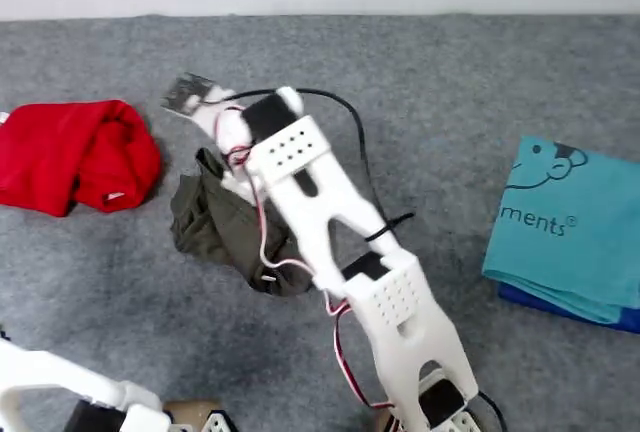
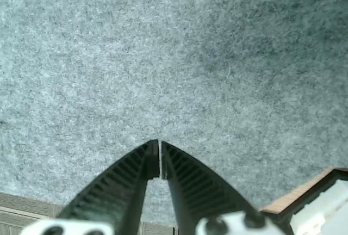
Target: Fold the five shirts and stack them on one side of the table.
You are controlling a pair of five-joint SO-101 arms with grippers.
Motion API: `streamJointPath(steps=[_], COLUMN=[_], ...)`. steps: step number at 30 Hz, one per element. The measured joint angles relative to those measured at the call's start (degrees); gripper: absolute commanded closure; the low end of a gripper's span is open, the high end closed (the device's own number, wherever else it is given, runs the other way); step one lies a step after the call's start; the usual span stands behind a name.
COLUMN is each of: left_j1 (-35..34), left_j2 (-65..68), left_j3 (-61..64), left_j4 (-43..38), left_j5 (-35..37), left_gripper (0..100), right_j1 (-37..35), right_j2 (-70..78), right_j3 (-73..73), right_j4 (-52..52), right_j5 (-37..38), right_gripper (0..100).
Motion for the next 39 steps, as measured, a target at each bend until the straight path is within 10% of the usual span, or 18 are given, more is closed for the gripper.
streamJointPath(steps=[8, 18, 31, 39], left_j1=[0.0, 0.0, 0.0, 0.0], left_j2=[0.0, 0.0, 0.0, 0.0], left_j3=[0.0, 0.0, 0.0, 0.0], left_j4=[0.0, 0.0, 0.0, 0.0], left_j5=[0.0, 0.0, 0.0, 0.0], left_gripper=[98, 98, 98, 98], right_j1=[1.0, -19.3, -4.3, -7.5], right_j2=[-2.3, -2.2, -2.3, -0.3], right_j3=[15.3, 4.1, -1.9, 11.3], right_j4=[0.0, -2.9, 0.1, 0.1], right_j5=[1.8, 1.9, 1.9, 1.9], right_gripper=[98.9, 98.8, 98.9, 98.9])
